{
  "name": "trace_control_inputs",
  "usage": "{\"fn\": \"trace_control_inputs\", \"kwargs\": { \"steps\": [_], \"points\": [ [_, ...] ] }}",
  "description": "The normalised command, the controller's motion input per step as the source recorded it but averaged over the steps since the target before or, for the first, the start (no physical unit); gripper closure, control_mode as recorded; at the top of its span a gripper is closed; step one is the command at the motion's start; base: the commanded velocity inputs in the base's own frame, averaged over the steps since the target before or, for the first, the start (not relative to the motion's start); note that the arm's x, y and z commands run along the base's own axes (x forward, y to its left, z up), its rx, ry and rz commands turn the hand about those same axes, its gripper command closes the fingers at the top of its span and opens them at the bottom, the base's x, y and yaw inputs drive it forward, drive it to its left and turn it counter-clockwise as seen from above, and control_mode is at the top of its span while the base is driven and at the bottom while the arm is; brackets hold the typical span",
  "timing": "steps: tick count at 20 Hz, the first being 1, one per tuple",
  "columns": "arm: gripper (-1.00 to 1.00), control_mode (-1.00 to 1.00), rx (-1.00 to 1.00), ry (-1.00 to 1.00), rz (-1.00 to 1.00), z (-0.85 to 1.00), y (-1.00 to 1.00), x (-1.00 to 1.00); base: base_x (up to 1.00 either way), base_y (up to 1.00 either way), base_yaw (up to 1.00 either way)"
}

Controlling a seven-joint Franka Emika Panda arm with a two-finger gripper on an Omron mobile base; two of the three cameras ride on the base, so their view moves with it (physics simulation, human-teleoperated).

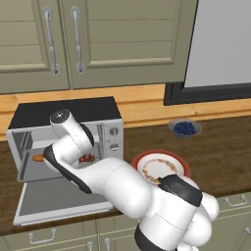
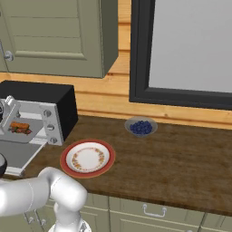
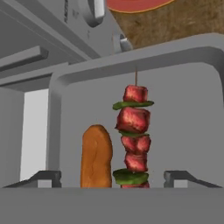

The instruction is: Pick up the kebab skewer and baguette bread, and place them inside the toaster oven. Close the toaster oven door and start by setting the timer.

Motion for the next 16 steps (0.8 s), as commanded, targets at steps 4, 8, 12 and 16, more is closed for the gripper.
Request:
{"fn": "trace_control_inputs", "kwargs": {
  "steps": [4,8,12,16],
  "points": [
    [-1.0,-1.0,0.0,0.0,0.02,0.0,0.0,-0.08,0.0,0.0,0.0],
    [-1.0,-1.0,-0.04,0.0,0.18,0.07,-0.01,-0.64,0.0,0.0,0.0],
    [-1.0,-1.0,-0.13,0.0,0.24,0.03,0.0,-0.8,0.0,0.0,0.0],
    [-1.0,-1.0,-0.16,0.0,0.26,0.04,0.01,-0.61,0.0,0.0,0.0]
  ]
}}
